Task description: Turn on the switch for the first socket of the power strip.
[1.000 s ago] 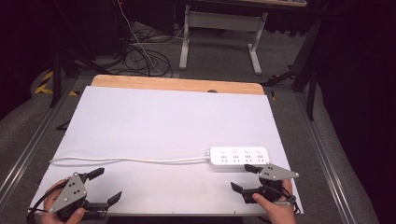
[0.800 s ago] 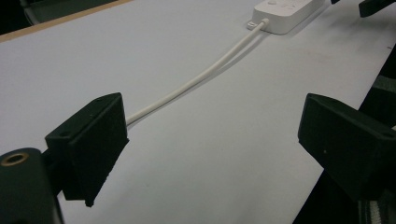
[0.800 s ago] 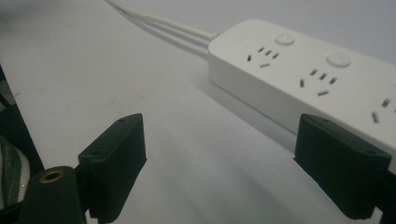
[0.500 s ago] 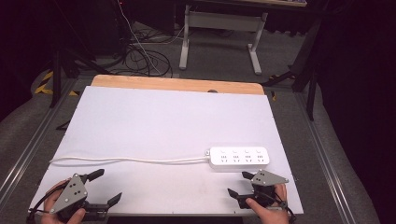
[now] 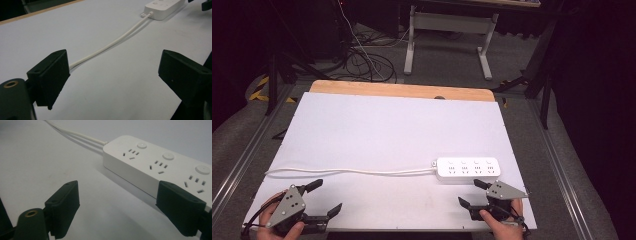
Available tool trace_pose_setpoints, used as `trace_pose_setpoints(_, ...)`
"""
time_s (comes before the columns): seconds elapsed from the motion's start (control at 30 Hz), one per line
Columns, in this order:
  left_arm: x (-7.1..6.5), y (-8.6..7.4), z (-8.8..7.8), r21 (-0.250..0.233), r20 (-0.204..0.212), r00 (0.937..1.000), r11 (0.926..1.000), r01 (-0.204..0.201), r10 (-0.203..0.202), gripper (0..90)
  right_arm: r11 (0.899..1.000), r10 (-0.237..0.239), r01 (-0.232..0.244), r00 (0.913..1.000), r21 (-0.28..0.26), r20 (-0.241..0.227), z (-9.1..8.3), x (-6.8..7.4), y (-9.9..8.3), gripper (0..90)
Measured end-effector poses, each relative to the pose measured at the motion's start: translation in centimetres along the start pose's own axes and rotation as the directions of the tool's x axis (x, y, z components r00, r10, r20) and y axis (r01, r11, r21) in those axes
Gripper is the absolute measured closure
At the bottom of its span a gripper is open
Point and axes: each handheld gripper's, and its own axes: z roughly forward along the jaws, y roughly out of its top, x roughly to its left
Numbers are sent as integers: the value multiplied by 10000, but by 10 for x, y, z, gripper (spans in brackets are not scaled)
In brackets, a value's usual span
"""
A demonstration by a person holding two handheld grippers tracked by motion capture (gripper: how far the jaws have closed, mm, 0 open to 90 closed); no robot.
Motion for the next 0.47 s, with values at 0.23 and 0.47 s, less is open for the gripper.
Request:
trace_pose_setpoints(0.23, 1, 0, -1, 58, 108, 9998, 9998, -187, 186, 98, 9998, -179, 178, 9998, -28, -100, -1, 1, 0, 193)
trace_pose_setpoints(0.47, 5, -1, -4, 47, 238, 9990, 9993, -371, 370, 89, 9992, -305, 306, 9995, -248, 45, -5, -1, 0, 189)
